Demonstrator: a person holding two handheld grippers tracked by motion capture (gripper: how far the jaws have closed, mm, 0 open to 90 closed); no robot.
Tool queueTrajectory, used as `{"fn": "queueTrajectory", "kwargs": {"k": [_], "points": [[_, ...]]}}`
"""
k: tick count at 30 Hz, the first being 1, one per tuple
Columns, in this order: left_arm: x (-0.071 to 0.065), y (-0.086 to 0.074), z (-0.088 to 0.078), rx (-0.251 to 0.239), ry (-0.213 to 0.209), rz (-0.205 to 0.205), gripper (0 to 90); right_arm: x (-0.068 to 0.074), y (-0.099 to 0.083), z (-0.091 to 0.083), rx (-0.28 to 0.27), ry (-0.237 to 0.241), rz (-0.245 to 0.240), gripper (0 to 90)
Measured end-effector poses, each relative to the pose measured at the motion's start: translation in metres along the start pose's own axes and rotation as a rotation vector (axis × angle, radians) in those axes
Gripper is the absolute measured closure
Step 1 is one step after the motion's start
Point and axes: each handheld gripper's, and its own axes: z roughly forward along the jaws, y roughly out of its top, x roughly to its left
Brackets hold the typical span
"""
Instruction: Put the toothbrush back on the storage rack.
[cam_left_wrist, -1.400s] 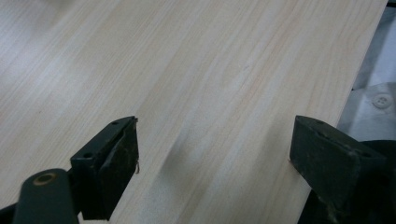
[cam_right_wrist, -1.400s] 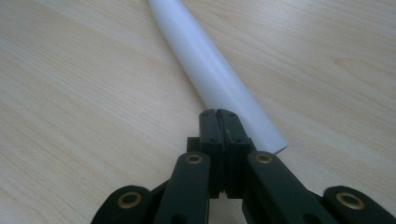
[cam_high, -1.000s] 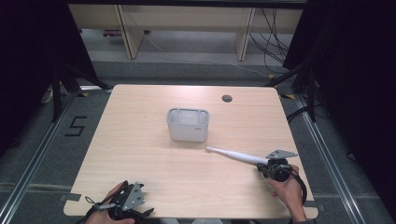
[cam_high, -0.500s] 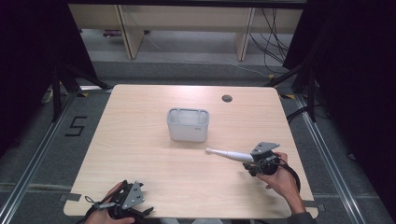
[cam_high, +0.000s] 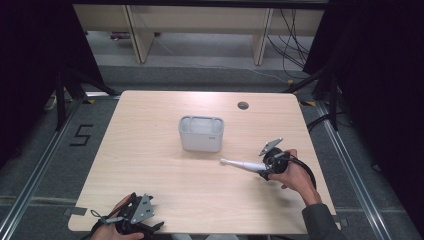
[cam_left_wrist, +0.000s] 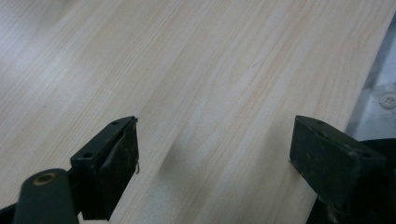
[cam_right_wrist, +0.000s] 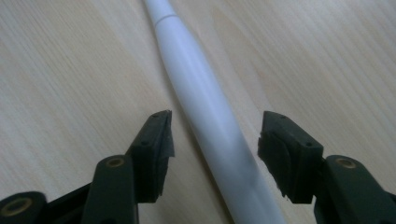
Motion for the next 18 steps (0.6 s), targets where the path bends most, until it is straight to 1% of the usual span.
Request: {"fn": "queueTrajectory", "kwargs": {"k": [1,2,3,5,6,8,9,11,12,13,14,16,17,18], "points": [[0.0,0.0,0.0,-0.003,-0.001,-0.001,15.3,-0.001,0.002,0.002,0.019,0.001,-0.008,46.8],[0.0,0.0,0.0,-0.003,-0.001,-0.001,15.4,-0.002,0.003,0.003,0.028,0.006,-0.027,48.1],[0.0,0.0,0.0,0.008,0.002,0.003,15.3,-0.003,0.004,0.005,0.036,0.006,-0.027,49.8],[0.0,0.0,0.0,0.007,0.002,0.002,15.4,-0.003,0.005,0.006,0.039,0.005,-0.035,50.3],[0.0,0.0,0.0,0.006,0.002,0.002,15.3,-0.004,0.008,0.009,0.036,0.011,-0.045,52.5],[0.0,0.0,0.0,0.004,0.0,0.004,15.3,-0.004,0.008,0.009,0.045,0.012,-0.037,53.5],[0.0,0.0,0.0,0.004,0.0,0.003,15.3,-0.004,0.01,0.01,0.044,0.018,-0.05,54.4],[0.0,0.0,0.0,0.007,0.002,0.002,15.3,-0.006,0.014,0.011,0.06,0.026,-0.069,57.1],[0.0,0.0,0.0,0.007,0.002,0.002,15.3,-0.006,0.014,0.011,0.06,0.026,-0.069,57.1],[0.0,0.0,0.0,0.004,0.001,0.003,15.3,-0.006,0.015,0.011,0.064,0.013,-0.077,57.5],[0.0,0.0,0.0,0.005,0.001,0.002,15.3,-0.004,0.018,0.012,0.075,0.035,-0.07,59.4],[0.0,0.0,0.0,0.0,-0.001,0.001,15.4,-0.005,0.018,0.013,0.076,0.041,-0.065,59.7],[-0.001,0.0,0.0,-0.002,-0.001,0.002,15.3,-0.005,0.02,0.015,0.093,0.049,-0.06,61.0],[-0.001,0.0,0.0,-0.004,-0.001,0.001,15.3,-0.005,0.02,0.015,0.096,0.049,-0.066,61.4]]}}
